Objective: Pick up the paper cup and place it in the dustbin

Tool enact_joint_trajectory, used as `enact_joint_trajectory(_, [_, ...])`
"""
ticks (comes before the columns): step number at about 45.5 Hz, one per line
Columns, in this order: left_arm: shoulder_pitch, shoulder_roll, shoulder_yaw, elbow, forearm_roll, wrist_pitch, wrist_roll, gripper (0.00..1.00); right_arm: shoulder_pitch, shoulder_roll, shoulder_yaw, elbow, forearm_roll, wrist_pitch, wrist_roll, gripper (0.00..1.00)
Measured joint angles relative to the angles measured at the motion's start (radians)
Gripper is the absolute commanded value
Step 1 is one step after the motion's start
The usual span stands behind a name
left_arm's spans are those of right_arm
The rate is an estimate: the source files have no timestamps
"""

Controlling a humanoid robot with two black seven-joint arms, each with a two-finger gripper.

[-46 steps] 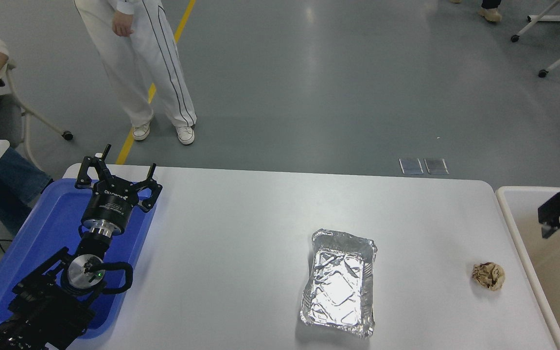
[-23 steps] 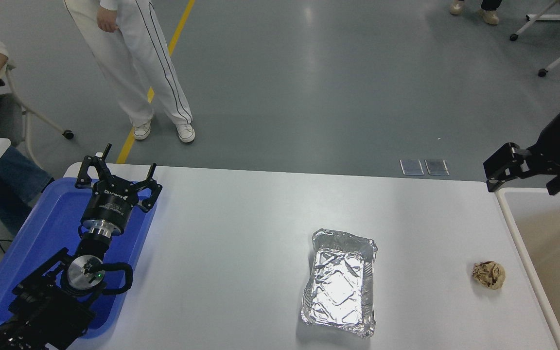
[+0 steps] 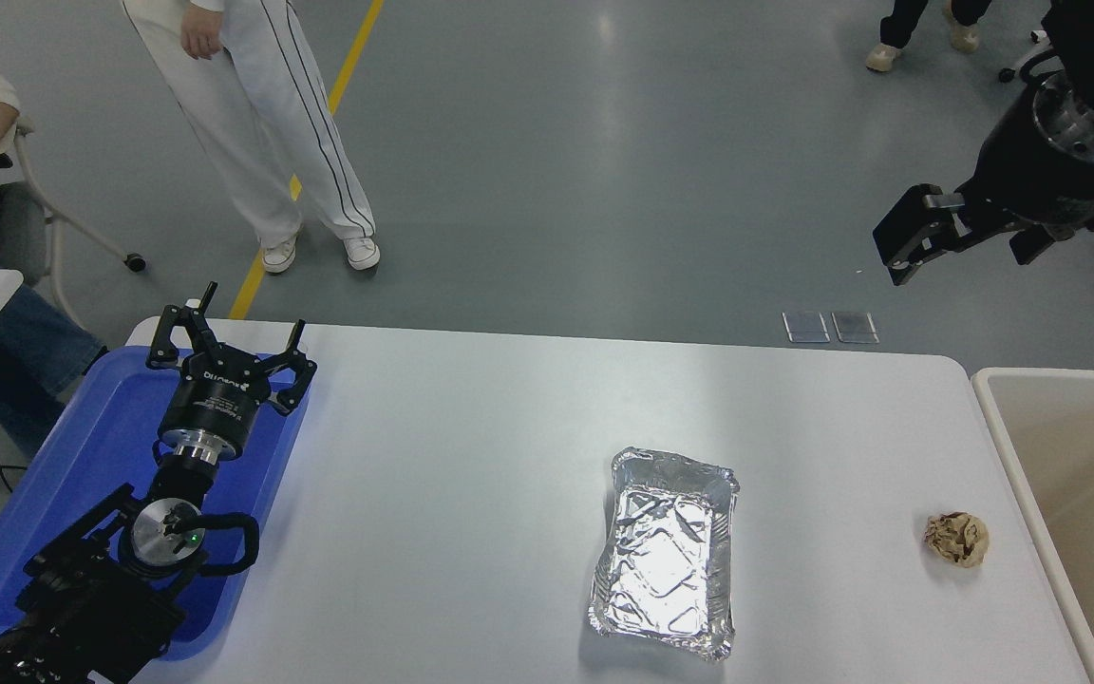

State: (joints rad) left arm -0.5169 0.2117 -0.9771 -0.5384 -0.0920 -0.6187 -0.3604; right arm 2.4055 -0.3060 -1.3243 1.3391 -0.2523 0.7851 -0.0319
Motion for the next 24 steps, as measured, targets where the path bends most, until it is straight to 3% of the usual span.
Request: enact_joint_trajectory(24, [0.0, 0.0, 0.0, 0.0, 0.0, -0.001, 0.0, 1.0, -0.078, 0.012, -0.074, -0.006, 0.031, 0.0, -0.006, 1.0])
